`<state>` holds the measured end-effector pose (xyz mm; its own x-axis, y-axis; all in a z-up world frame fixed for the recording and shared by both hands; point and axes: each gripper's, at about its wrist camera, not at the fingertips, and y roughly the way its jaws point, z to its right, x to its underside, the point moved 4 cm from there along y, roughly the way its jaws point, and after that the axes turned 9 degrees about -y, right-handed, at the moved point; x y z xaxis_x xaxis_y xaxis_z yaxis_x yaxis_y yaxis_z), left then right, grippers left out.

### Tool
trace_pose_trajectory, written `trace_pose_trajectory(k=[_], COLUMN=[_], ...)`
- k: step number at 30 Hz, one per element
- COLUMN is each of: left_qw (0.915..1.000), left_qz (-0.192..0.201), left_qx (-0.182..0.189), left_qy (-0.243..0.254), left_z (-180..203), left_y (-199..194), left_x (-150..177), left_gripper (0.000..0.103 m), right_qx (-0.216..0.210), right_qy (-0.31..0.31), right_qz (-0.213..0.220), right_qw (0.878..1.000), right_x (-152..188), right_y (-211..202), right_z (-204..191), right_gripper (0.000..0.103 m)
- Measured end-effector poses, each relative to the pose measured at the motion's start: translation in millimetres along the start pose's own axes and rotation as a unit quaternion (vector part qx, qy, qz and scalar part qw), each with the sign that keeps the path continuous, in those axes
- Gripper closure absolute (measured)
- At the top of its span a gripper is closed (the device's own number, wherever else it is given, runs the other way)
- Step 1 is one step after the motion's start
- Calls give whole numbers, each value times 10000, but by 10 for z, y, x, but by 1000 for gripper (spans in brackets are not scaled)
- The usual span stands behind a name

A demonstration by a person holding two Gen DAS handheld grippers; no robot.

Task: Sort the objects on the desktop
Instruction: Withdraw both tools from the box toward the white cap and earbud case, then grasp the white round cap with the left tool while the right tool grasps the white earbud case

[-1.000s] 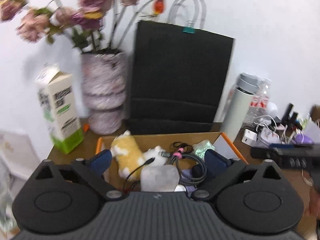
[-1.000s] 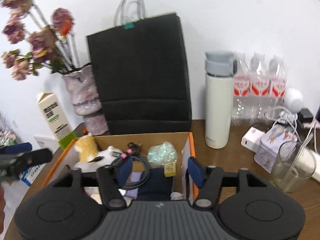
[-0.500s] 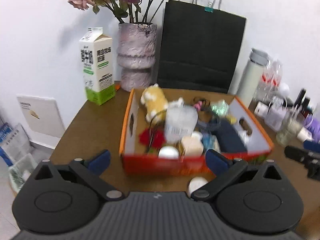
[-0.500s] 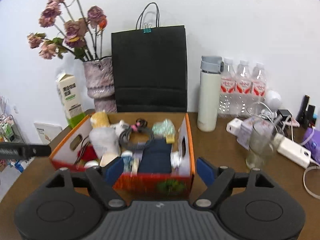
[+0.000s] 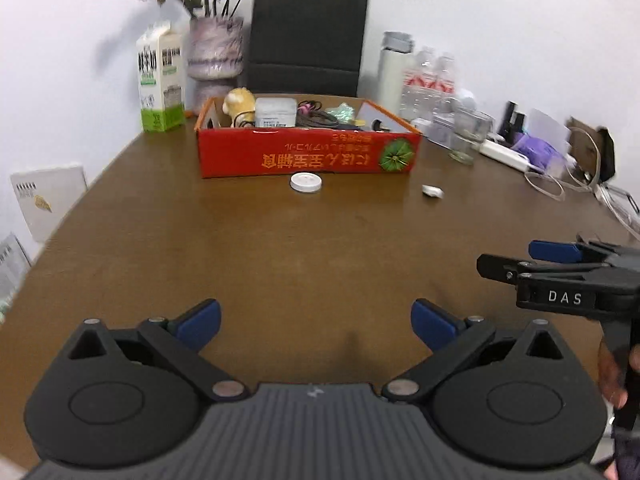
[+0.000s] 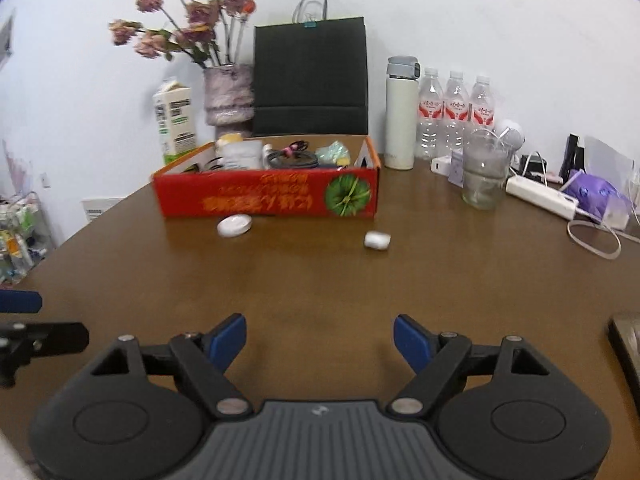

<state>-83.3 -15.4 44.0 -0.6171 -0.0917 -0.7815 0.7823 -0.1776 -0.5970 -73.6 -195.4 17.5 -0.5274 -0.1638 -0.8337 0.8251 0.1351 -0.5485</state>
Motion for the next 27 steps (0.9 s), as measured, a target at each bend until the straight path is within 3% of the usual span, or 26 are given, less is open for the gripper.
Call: trace_pose_trajectory(k=[6, 9, 18, 27], left_qw=[9973, 9957, 9987, 9989], left_qz=[652, 825, 300, 42], left_qx=[-262, -295, -415, -439], left_qy=[200, 297, 83, -141], left_z=[10, 70, 32, 11], left_y=[-622, -686, -299, 181], left_x=[213, 235, 354, 248], left_gripper=[0, 0, 0, 0], right_qx=[24, 144, 190, 302], right_qy=[-197, -246, -195, 53], right_qz=[140, 136, -27, -234], right_qw=[9997, 9995, 9996, 9993], right_x=[261, 295, 346, 317], right_y=[-528, -645, -435, -50], right_z=[-107, -97, -70, 128], right_gripper=[21, 20, 20, 20])
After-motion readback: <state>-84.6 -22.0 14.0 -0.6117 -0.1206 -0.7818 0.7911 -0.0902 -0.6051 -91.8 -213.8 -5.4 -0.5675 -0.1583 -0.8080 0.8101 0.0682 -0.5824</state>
